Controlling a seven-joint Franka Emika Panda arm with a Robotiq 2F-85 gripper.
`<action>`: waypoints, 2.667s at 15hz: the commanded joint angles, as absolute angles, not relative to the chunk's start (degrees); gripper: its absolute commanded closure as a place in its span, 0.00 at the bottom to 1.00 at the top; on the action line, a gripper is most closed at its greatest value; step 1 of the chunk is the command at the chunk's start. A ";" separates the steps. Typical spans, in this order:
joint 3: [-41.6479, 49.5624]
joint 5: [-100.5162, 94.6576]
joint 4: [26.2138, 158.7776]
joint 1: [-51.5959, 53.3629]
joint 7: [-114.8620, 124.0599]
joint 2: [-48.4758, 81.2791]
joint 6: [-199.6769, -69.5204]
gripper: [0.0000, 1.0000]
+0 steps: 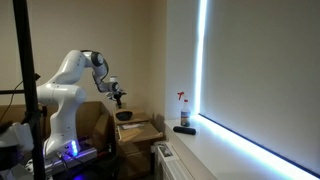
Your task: Take the sponge out of the bowl and place it on the pullout table
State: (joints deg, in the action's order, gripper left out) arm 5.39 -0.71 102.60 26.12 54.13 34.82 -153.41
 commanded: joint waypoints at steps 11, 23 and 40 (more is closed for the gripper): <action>45.90 -30.24 145.11 57.20 111.41 11.48 -159.08 0.97; 63.04 -44.63 150.06 49.88 139.10 29.09 -203.82 0.97; -0.49 -64.21 120.04 -9.71 127.33 43.43 -184.33 0.62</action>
